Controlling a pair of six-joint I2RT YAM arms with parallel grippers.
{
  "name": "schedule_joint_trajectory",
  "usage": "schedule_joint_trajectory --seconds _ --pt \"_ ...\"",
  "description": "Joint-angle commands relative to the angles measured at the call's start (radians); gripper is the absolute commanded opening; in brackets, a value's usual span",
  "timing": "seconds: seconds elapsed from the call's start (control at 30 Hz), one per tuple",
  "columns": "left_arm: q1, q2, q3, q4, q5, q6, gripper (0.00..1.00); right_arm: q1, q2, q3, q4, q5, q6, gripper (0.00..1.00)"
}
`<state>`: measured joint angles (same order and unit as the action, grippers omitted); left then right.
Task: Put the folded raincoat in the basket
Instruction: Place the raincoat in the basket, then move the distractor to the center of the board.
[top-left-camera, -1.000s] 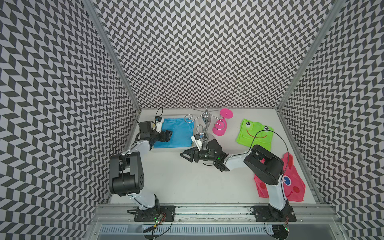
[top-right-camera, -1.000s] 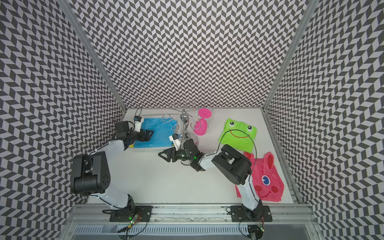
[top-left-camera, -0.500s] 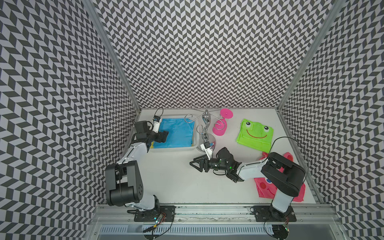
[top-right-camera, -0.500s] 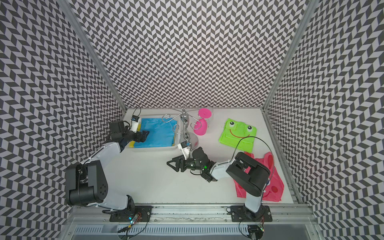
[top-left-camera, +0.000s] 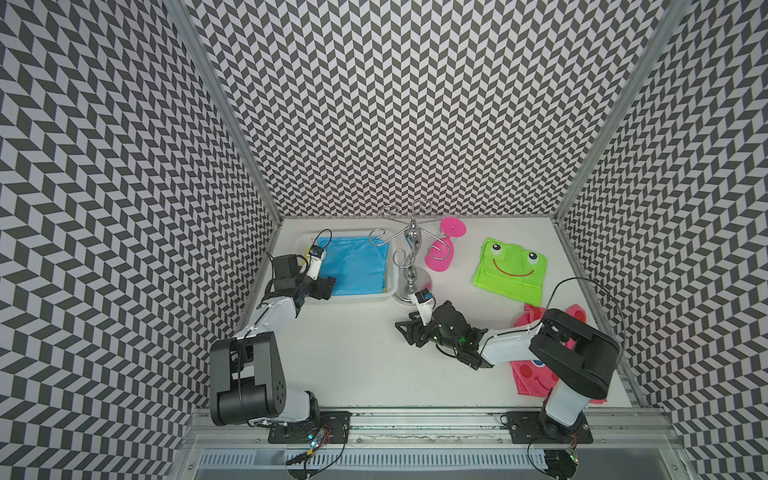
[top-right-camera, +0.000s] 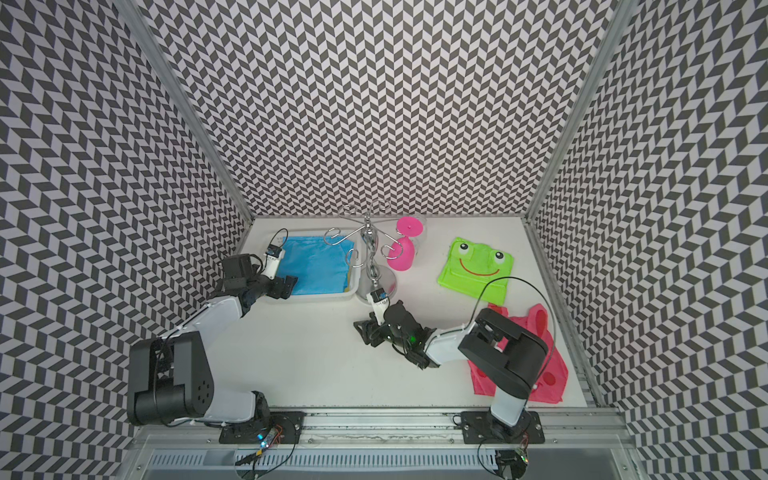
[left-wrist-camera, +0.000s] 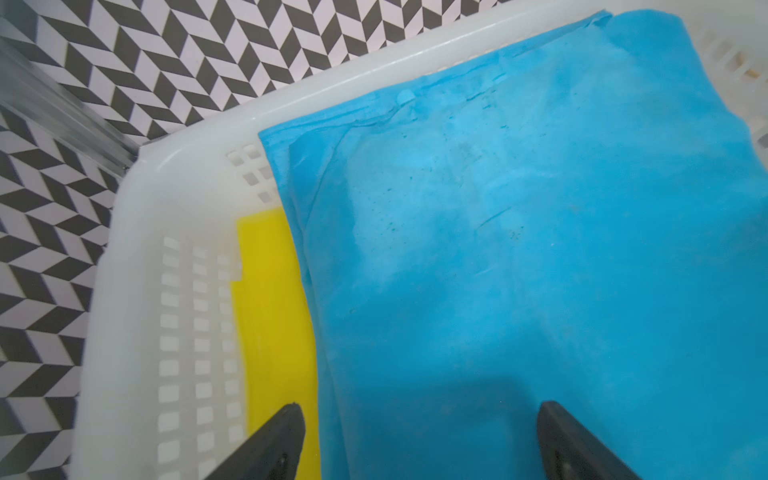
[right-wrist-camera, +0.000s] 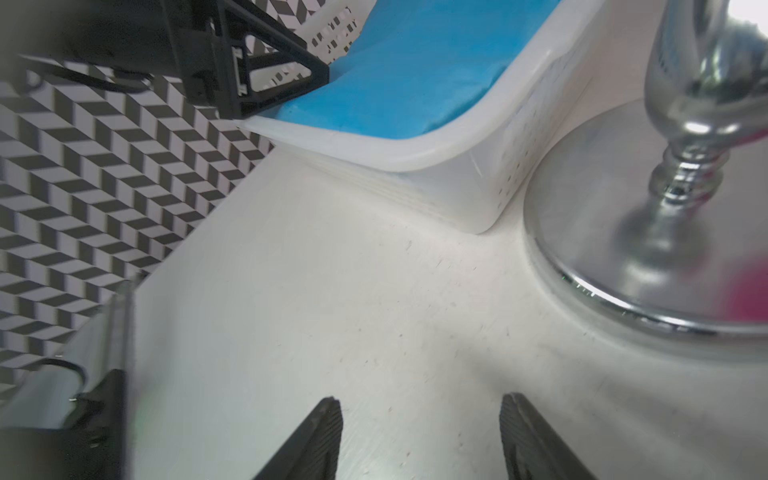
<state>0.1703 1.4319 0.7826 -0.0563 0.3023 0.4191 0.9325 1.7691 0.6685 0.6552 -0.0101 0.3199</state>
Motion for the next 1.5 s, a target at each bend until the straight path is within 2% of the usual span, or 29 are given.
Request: schedule_joint_trajectory --seconds 0.0,0.1,0.23,0.33,0.4,0.57,0.7,1.03,1.13,1.37,1.47 --pt "0.014 -0.017 -0.009 0.003 -0.029 0.003 0.91 0.009 0.062 0.073 -0.034 0.149 -0.188 0.65" --pt "0.015 -0.01 -0.005 0.003 -0.022 -0.007 0.91 0.008 0.131 0.152 -0.095 0.176 -0.188 0.65" --pt "0.015 -0.019 -0.01 0.004 -0.014 -0.014 0.91 0.005 0.193 0.203 -0.153 0.332 -0.126 0.64" --pt "0.018 -0.028 -0.018 0.009 -0.014 -0.013 0.91 -0.008 0.222 0.234 -0.189 0.404 -0.094 0.62" --pt "0.018 -0.031 -0.019 0.008 -0.011 -0.015 0.91 -0.022 0.245 0.266 -0.211 0.442 -0.065 0.59" --pt "0.02 -0.035 -0.024 0.004 -0.003 -0.018 0.91 -0.048 0.31 0.345 -0.218 0.517 -0.019 0.58" --pt "0.028 -0.04 -0.031 0.004 0.006 -0.019 0.91 -0.092 0.359 0.411 -0.223 0.489 0.052 0.57" --pt "0.033 -0.056 -0.035 -0.014 0.051 -0.006 0.91 -0.214 0.479 0.593 -0.276 0.426 0.117 0.57" --pt "0.033 -0.076 -0.037 -0.022 0.075 0.004 0.91 -0.243 0.487 0.624 -0.313 0.342 0.15 0.58" --pt "0.025 -0.153 -0.061 -0.025 0.174 0.046 0.91 -0.253 0.377 0.557 -0.323 0.205 0.148 0.61" --pt "-0.001 -0.197 -0.092 -0.026 0.224 0.123 0.91 -0.252 0.293 0.496 -0.289 0.086 0.094 0.62"
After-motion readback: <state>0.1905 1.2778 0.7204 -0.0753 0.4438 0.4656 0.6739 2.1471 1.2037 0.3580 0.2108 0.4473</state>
